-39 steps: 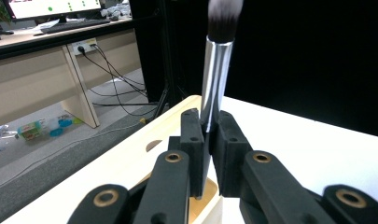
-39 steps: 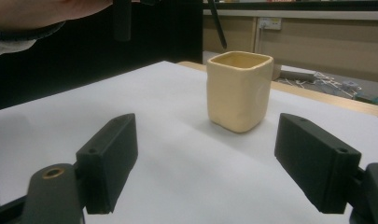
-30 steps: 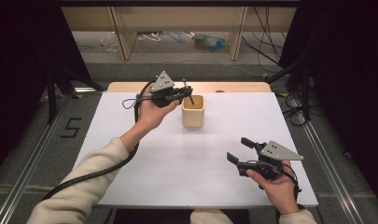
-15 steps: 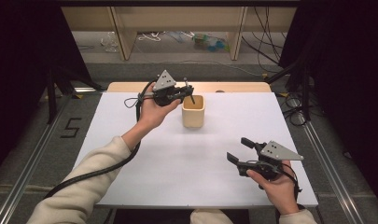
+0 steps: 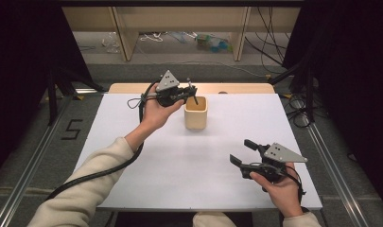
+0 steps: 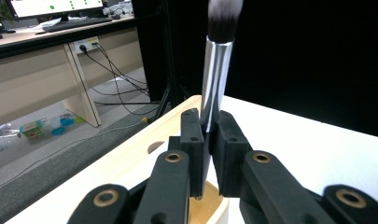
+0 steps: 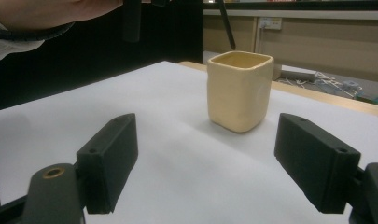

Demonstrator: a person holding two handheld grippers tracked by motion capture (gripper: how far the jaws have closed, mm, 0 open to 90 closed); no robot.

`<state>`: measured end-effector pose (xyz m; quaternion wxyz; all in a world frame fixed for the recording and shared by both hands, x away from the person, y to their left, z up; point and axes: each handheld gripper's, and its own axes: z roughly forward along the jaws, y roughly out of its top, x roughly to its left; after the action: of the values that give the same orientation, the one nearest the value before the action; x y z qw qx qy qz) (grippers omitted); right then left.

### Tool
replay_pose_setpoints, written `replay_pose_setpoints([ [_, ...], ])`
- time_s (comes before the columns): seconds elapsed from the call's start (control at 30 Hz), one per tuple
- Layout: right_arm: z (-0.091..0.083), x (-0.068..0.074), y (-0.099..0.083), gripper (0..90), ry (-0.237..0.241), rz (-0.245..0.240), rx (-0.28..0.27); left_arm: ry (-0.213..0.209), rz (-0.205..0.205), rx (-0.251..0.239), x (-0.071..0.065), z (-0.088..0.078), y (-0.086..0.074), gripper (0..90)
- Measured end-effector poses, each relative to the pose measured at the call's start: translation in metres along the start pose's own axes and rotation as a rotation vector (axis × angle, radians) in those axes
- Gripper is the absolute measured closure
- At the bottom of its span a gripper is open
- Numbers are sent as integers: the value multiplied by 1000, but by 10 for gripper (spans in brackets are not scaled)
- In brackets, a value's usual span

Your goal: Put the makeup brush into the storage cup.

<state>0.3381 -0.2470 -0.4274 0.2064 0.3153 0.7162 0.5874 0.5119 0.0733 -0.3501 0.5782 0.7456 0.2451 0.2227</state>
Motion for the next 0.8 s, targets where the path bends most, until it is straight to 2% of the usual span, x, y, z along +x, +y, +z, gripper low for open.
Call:
replay_pose_setpoints([
  [0.3, 0, 0, 0, 227, -1, 1, -1, 8, 12, 12, 2, 3, -1, 835],
  [0.53, 0, 0, 0, 227, -1, 0, -2, 12, 7, 16, 3, 5, -2, 835],
  [0.8, 0, 0, 0, 227, -1, 0, -1, 13, 25, 10, 5, 8, -2, 835],
])
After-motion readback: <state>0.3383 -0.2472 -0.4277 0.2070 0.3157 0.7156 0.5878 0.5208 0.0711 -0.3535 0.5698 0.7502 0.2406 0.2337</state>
